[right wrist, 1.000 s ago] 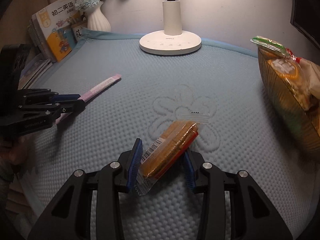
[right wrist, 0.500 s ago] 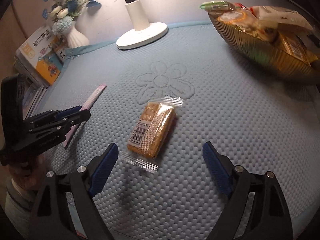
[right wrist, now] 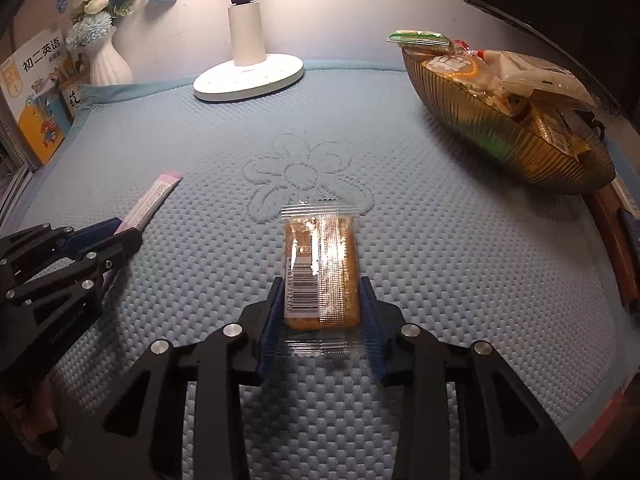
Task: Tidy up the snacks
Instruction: 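Carry the bar and pink stick packet into the brown glass bowl, open both tools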
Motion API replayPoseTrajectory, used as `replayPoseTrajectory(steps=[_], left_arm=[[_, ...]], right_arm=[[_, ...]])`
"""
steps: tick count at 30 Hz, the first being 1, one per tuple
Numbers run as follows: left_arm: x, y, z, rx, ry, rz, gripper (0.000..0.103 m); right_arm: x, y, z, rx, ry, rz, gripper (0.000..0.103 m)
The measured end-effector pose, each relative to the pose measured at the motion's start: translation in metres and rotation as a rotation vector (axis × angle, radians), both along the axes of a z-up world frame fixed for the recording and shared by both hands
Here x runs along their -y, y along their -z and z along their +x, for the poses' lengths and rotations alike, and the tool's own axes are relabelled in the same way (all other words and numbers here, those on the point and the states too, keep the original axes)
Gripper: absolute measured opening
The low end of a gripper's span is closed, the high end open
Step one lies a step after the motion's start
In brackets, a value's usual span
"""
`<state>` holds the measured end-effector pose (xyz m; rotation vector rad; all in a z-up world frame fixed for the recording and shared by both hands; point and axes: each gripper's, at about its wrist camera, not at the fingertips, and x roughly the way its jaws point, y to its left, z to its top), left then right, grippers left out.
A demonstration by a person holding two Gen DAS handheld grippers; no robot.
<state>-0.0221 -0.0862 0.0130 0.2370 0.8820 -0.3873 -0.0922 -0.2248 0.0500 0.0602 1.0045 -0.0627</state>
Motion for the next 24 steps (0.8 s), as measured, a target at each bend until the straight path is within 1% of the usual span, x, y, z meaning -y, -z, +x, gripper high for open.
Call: replayPoseTrajectory(steps=[2,3,5,6,8,9,12,14,15,17,19,21,23,24], left_arm=[[0.002,-0.001,-0.002,0.002,0.007,0.003,0.018],[0.003,-0.004,-0.003,-0.008,0.02,-0.022,0.018],[0.006,-0.011,-0.006,-0.024,0.048,-0.089,0.018],[0.009,-0.016,-0.007,-0.025,0.062,-0.114,0.018],[0.019,-0.025,-0.008,-0.027,0.091,-0.152,0.018],[0.026,-0.031,-0.008,-0.026,0.112,-0.172,0.018],[0.048,-0.048,-0.007,-0.025,0.184,-0.235,0.018],[0.064,-0.06,-0.005,-0.021,0.225,-0.264,0.018],[0.072,-0.065,-0.003,-0.021,0.243,-0.282,0.018],[0.088,-0.077,0.002,-0.018,0.275,-0.318,0.018],[0.108,-0.092,0.004,0.002,0.305,-0.334,0.018],[0.129,-0.107,0.015,0.027,0.326,-0.338,0.018],[0.152,-0.118,0.026,0.045,0.343,-0.348,0.018],[0.165,-0.122,0.033,0.049,0.351,-0.356,0.018]], right_arm=[[0.004,-0.003,-0.006,0.006,-0.016,0.012,0.034],[0.008,-0.004,-0.009,0.01,-0.023,0.028,0.034],[0.02,-0.01,-0.018,0.02,-0.027,0.091,0.034],[0.031,-0.011,-0.02,0.008,-0.027,0.169,0.034],[0.057,-0.008,-0.023,-0.045,-0.015,0.39,0.034],[0.07,-0.007,-0.026,-0.056,-0.001,0.472,0.034],[0.102,-0.016,-0.036,-0.016,0.017,0.605,0.034],[0.121,-0.028,-0.042,0.029,0.026,0.669,0.034],[0.131,-0.037,-0.047,0.061,0.032,0.677,0.034],[0.146,-0.056,-0.054,0.116,0.054,0.651,0.034],[0.165,-0.073,-0.055,0.176,0.083,0.617,0.034],[0.185,-0.09,-0.051,0.234,0.129,0.556,0.034],[0.205,-0.1,-0.042,0.274,0.189,0.486,0.034],[0.217,-0.103,-0.039,0.291,0.221,0.471,0.034]])
